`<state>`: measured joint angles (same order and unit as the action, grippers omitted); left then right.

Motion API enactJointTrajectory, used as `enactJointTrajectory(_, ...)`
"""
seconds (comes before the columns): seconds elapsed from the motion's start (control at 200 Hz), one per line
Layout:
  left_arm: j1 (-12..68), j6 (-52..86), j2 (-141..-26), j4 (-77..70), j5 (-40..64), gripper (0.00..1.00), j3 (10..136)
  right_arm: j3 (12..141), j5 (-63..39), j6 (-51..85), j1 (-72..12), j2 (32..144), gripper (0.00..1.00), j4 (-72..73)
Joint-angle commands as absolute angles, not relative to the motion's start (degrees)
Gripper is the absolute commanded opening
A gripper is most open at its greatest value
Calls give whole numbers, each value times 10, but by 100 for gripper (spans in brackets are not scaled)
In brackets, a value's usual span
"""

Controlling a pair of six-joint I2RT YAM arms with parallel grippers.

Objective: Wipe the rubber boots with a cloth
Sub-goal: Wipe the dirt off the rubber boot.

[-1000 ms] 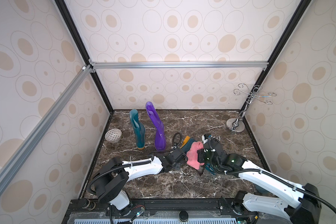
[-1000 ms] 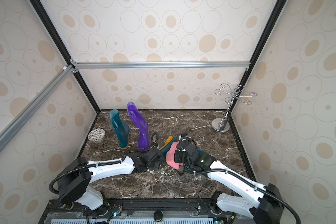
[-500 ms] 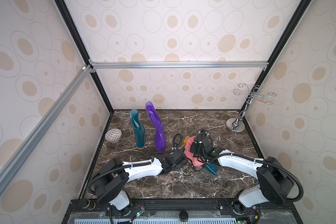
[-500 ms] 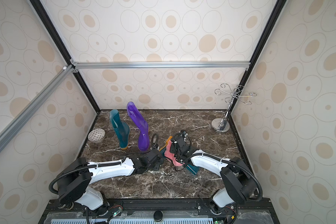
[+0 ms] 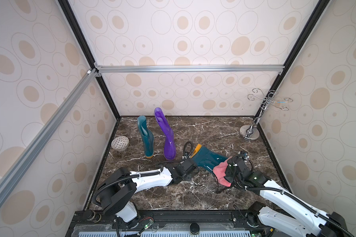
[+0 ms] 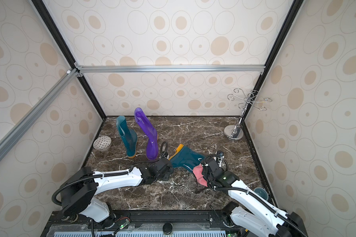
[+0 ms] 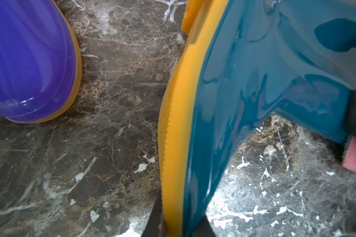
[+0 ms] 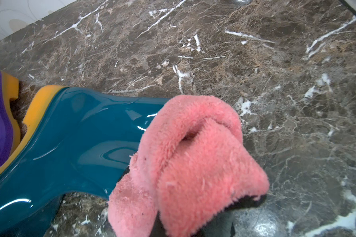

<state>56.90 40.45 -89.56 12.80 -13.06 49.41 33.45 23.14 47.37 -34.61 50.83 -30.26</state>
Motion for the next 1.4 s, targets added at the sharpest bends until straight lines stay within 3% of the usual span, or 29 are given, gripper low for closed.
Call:
enactJointTrajectory(0.0, 577, 403, -888, 85, -94, 0, 497, 359, 104, 445, -345, 545, 0, -293)
enactJointTrajectory(0.2, 577, 402, -885, 66, -86, 0, 482, 361, -49, 424, -345, 663, 0, -37)
enactJointTrajectory(0.56, 577, 396, -889, 42, -75, 0, 472, 566, -138, 467, -369, 888, 0, 70)
enactJointTrajectory(0.755, 577, 392, -893, 48, -75, 0, 478, 480, -3, 513, -423, 886, 0, 99)
enactJointTrajectory(0.905, 577, 393, -893, 49, -77, 0, 479, 386, -14, 530, -435, 845, 0, 136)
enactJointTrajectory(1.255, 577, 399, -885, 49, -76, 0, 490, 354, -58, 569, -492, 770, 0, 106)
enactJointTrajectory(1.39, 577, 396, -883, 53, -79, 0, 490, 364, 12, 564, -493, 803, 0, 91)
